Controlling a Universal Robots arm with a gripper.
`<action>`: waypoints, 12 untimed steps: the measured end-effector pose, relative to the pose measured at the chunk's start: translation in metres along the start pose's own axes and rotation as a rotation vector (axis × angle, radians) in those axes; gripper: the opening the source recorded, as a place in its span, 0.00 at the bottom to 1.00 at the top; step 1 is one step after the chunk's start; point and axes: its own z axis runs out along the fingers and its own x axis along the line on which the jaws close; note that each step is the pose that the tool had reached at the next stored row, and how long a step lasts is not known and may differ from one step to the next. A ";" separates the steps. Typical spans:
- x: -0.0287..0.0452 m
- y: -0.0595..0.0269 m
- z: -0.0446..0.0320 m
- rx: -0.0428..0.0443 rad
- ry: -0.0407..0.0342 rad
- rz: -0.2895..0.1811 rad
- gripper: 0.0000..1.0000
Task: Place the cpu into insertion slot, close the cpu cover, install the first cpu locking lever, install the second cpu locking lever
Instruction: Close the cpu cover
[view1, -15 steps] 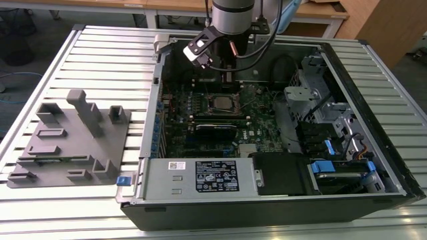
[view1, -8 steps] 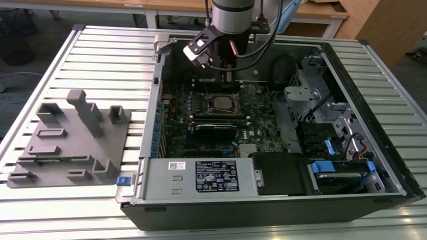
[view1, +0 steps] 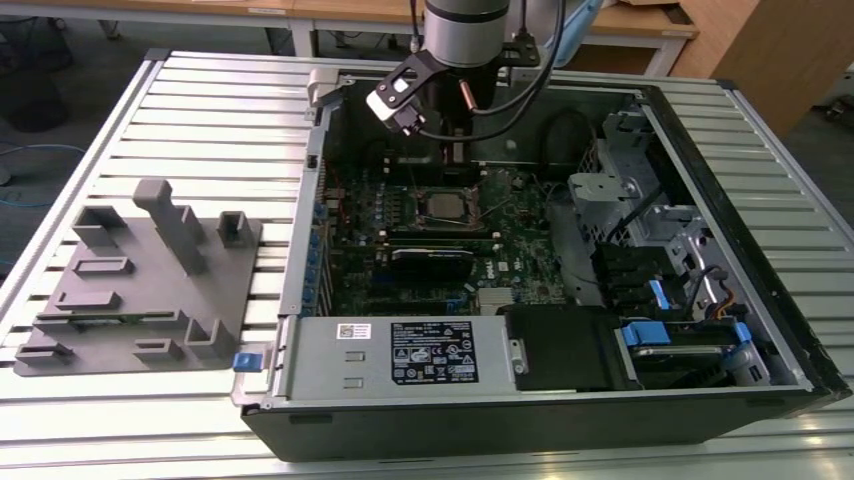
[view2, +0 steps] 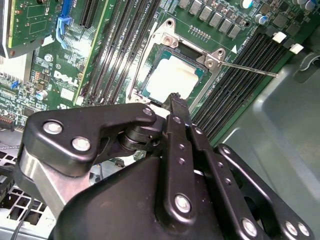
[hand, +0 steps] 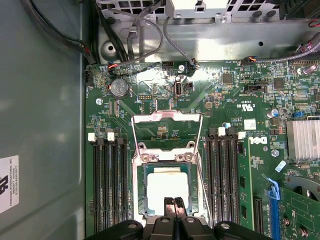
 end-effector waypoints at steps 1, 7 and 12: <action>0.0000 0.0000 -0.0001 0.0000 -0.0001 0.000 0.11; 0.0000 0.0001 -0.0017 0.0001 -0.0001 0.000 0.11; 0.0000 0.0003 -0.0042 0.0000 0.0000 0.000 0.11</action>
